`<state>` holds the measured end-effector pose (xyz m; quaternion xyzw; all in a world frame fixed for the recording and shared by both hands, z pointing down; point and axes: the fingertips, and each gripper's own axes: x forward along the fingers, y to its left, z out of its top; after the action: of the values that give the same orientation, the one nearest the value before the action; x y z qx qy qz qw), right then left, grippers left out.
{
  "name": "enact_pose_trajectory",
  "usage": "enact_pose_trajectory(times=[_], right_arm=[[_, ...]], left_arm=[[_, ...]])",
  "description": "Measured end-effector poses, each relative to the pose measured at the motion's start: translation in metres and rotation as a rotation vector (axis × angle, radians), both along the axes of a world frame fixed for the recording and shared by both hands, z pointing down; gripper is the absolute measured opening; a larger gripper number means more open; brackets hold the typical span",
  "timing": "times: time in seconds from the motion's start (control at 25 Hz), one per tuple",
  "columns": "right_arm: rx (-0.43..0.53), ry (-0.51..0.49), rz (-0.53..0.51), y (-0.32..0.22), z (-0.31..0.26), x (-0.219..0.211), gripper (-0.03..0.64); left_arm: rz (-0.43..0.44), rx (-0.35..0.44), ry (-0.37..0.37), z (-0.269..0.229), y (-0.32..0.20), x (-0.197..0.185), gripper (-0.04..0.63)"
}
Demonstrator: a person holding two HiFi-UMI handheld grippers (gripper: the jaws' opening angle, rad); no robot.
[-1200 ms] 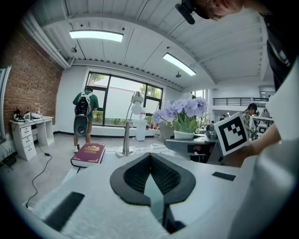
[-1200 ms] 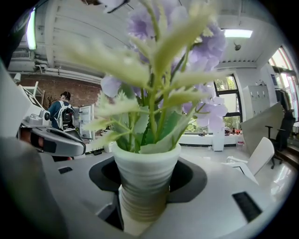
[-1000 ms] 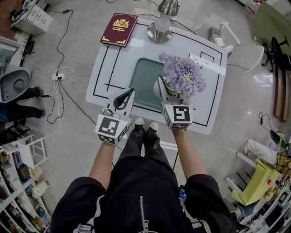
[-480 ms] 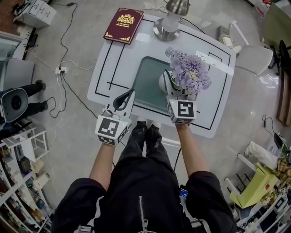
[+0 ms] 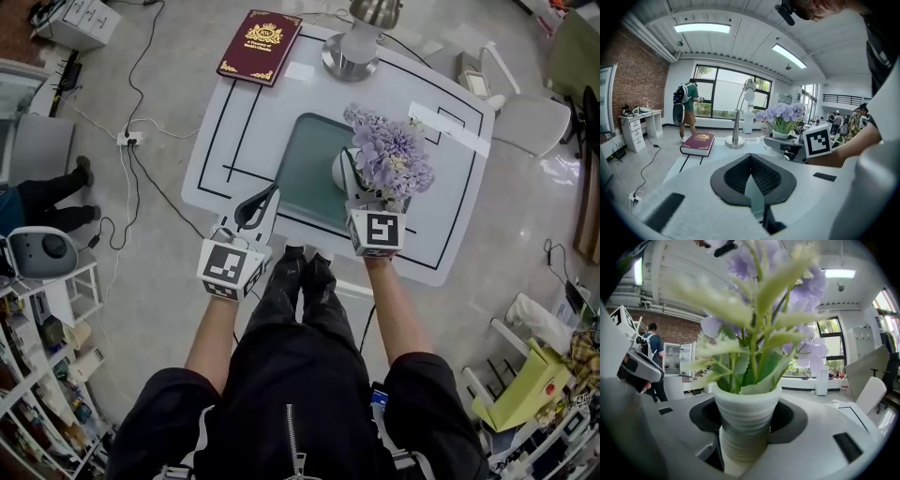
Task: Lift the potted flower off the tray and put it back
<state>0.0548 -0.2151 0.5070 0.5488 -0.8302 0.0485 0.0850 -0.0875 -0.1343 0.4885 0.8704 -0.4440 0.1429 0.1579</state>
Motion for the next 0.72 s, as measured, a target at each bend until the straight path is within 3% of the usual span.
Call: enact_pose_trajectory(times=[0.2,0.72], right_arm=[[0.032,0.029,-0.015,0.007,0.002,-0.004,0.236],[-0.014,-0.008,0.023,0.013,0.003,-0.003,0.257]], left_arm=[[-0.001,-0.006,0.002,0.002,0.003,0.000,0.005],[0.015,-0.001,0.016,-0.001,0.009,0.006,0.005]])
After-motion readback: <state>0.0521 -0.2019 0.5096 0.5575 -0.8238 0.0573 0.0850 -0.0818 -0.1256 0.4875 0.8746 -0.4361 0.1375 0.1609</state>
